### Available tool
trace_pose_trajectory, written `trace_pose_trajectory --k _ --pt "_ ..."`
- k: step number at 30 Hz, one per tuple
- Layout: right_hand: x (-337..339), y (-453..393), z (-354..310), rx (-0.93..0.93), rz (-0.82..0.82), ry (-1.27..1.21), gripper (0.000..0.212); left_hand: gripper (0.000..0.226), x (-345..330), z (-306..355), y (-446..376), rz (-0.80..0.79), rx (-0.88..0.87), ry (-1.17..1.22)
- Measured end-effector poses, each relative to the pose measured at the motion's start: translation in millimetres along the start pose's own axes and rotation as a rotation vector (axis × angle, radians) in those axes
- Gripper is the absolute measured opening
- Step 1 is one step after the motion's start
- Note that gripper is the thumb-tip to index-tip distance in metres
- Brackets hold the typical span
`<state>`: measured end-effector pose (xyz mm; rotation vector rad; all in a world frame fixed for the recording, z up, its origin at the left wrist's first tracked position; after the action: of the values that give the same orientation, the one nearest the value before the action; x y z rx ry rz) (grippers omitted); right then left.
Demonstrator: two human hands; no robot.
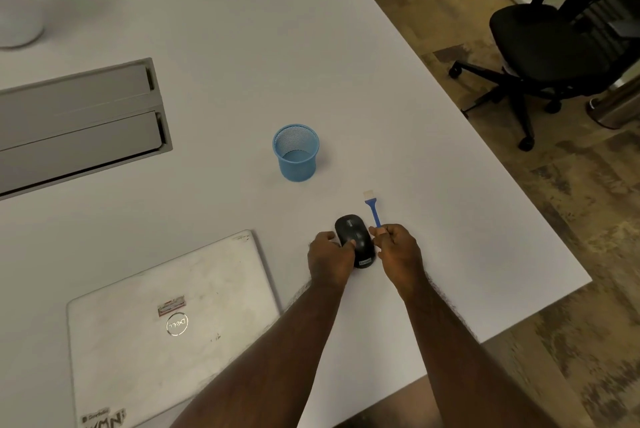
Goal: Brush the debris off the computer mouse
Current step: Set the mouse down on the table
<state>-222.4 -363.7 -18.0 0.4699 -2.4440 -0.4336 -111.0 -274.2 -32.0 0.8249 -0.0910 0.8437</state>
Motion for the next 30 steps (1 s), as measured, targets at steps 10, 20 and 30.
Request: trace_pose_trajectory --k 10,20,30 --pt "41.1 4.5 -21.5 0.058 0.101 -0.145 0.01 0.016 65.6 -25.9 17.9 0.128 -0.271 -0.073" --pt "14.0 -8.9 -126.6 0.287 0.048 -0.059 0.016 0.041 160.1 -42.9 23.4 0.25 -0.637 -0.369" --pt "-40.2 -24.3 -197.0 0.513 0.048 0.303 0.021 0.066 189.3 -74.3 1.3 0.264 -0.59 -0.953"
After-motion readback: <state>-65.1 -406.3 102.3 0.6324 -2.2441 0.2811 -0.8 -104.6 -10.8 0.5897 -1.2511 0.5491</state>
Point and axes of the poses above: each hand's wrist, its own y-axis away from the middle knuckle, its own x-axis out of the back of the hand, z = x × y, the point moved 4 cm from there along -y, towards the middle knuckle, and after that the axes turned 1 degree about x, right-handed, at the moved point
